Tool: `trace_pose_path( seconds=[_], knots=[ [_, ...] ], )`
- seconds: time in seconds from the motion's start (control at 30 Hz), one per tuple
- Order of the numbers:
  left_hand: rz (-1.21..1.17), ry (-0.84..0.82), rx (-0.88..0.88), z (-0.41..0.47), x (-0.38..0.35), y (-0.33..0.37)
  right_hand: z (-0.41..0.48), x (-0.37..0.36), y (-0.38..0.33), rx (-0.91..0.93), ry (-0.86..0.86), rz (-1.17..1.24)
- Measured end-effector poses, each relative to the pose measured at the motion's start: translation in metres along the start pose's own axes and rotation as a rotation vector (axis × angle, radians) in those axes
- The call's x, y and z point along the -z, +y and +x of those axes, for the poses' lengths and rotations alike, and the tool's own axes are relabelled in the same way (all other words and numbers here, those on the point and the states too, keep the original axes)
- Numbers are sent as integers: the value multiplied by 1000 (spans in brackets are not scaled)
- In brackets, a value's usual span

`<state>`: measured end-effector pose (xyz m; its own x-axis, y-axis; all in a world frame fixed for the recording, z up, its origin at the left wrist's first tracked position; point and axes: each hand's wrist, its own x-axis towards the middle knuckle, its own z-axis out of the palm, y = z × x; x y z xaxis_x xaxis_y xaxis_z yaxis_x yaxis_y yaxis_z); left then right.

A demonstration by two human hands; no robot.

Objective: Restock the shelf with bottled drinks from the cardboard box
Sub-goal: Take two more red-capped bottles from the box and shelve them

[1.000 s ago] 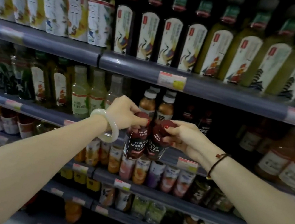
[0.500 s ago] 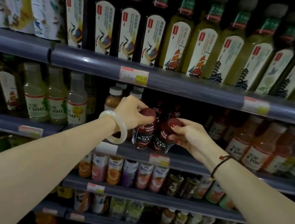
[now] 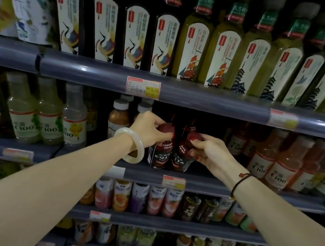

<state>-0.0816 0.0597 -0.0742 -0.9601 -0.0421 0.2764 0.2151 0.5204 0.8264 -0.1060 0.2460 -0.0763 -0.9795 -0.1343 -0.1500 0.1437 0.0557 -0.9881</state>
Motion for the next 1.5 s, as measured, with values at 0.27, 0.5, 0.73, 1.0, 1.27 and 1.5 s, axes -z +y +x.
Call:
trace_pose_path(
  seconds=[0.27, 0.5, 0.73, 1.0, 1.27, 1.5],
  knots=[
    [-93, -23, 27, 14, -17, -27, 20, 7, 8, 75, 45, -189],
    [39, 39, -79, 15, -37, -40, 42, 9, 37, 265, 42, -434],
    [122, 106, -19, 18, -48, -55, 50, 9, 56, 234, 81, -509],
    [297, 145, 27, 19, -55, -55, 50, 10, 76, 152, 81, -561],
    [300, 160, 6, 26, -66, -58, 60, 5, 79, 225, 124, -607],
    [297, 176, 16, 35, -71, -60, 71, 7, 80, 225, 139, -616]
  ],
)
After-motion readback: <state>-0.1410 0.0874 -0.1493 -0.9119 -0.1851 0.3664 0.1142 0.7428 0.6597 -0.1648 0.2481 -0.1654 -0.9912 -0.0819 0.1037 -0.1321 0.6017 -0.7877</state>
